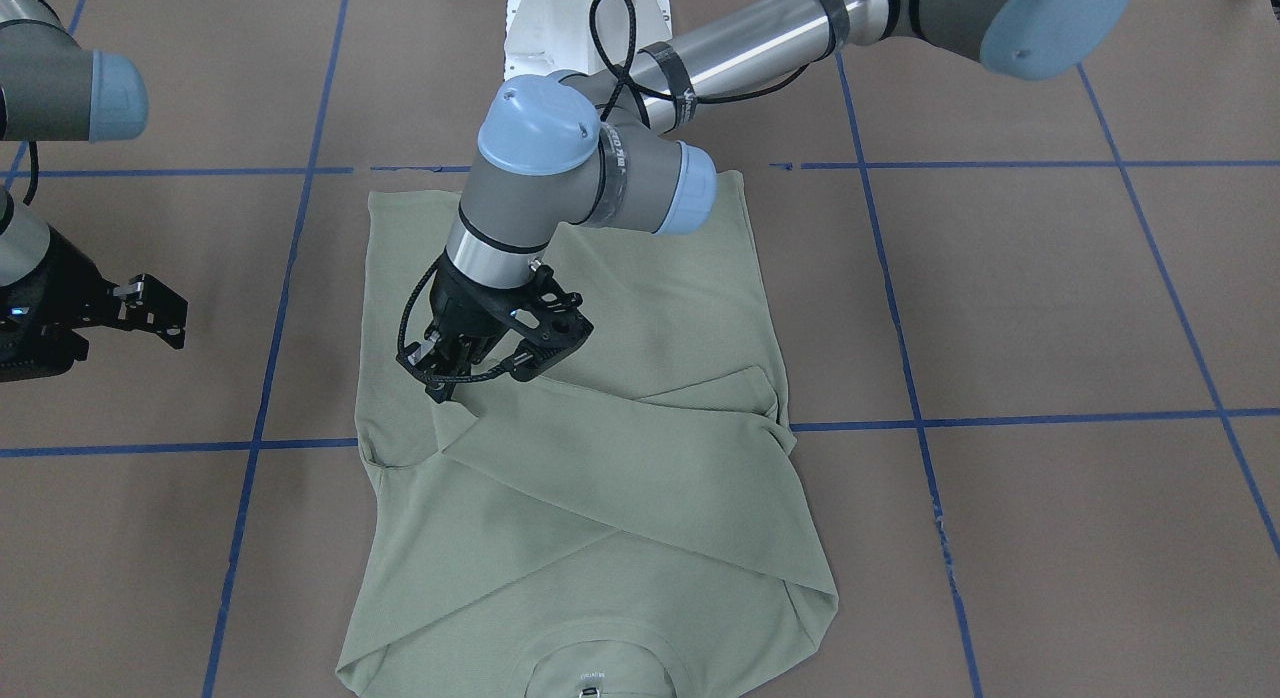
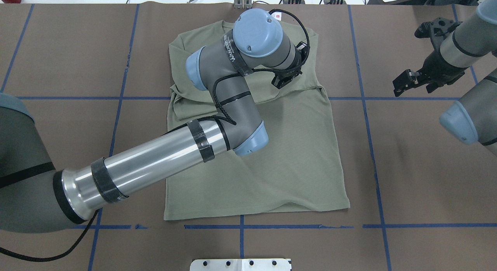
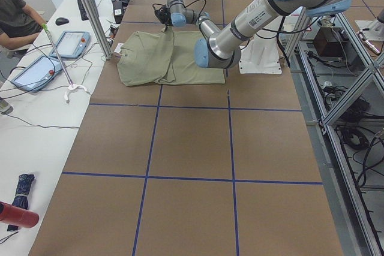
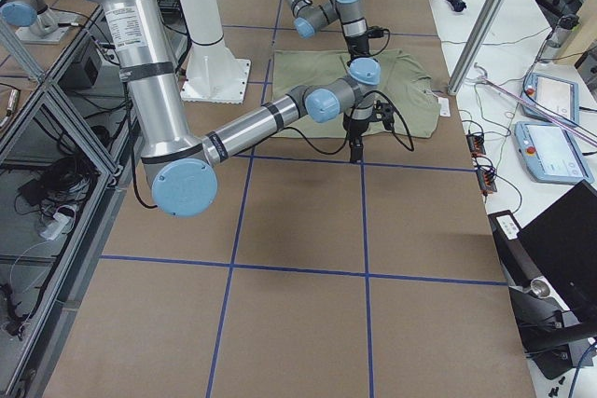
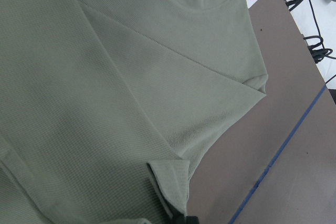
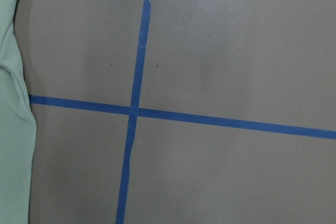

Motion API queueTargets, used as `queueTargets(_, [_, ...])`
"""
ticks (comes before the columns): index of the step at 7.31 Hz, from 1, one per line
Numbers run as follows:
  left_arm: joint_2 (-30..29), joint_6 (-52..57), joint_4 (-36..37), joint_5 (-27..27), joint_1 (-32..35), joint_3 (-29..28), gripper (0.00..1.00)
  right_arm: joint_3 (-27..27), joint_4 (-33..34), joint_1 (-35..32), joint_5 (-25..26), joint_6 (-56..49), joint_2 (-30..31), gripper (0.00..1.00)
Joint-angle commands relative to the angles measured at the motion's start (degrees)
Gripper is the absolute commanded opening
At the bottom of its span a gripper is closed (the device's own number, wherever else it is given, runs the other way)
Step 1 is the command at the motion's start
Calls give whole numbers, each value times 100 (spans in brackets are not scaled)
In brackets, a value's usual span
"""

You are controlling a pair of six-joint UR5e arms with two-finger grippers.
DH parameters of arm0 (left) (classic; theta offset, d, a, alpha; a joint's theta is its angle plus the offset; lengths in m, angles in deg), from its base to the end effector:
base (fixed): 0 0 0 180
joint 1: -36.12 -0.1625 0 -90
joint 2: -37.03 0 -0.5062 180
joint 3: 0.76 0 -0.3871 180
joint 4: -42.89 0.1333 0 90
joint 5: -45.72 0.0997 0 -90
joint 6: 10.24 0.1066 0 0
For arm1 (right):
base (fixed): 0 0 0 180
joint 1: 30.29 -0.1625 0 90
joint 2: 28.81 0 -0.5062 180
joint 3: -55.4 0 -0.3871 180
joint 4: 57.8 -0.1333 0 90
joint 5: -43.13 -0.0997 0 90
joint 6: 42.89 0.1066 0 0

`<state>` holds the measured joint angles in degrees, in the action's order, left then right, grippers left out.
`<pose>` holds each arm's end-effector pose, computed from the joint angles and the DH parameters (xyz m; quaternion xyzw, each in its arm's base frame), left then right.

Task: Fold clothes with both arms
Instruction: 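Fold the sleeve with the left gripper across the shirt body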

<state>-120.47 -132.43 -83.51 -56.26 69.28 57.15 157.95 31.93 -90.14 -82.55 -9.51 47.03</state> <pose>0.7038 -0.5927 0.0698 -0.0796 0.5839 -0.3834 0.7111 -0.2387 -0.5526 0.5113 0.0320 -0.3702 -0.0453 0.9273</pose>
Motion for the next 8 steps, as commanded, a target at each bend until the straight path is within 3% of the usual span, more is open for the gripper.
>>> queueTargets(1, [-244, -505, -105, 562, -422, -296, 1, 2, 9, 0, 0, 11, -42, 100])
queueTargets(2, [-246, -229, -287, 634, -468, -307, 84, 2, 9, 0, 0, 37, -60, 100])
queueTargets(3, [-159, 348, -402, 652, -486, -289, 100, 11, 0, 0, -9, 37, -60, 100])
queueTargets(6, [306, 1013, -650, 583, -294, 78, 100, 28, 0, 9, 0, 37, -78, 100])
queueTargets(8, [989, 1853, 171, 39, -74, 962, 100, 133, -340, 78, 18, 499, 9, 100])
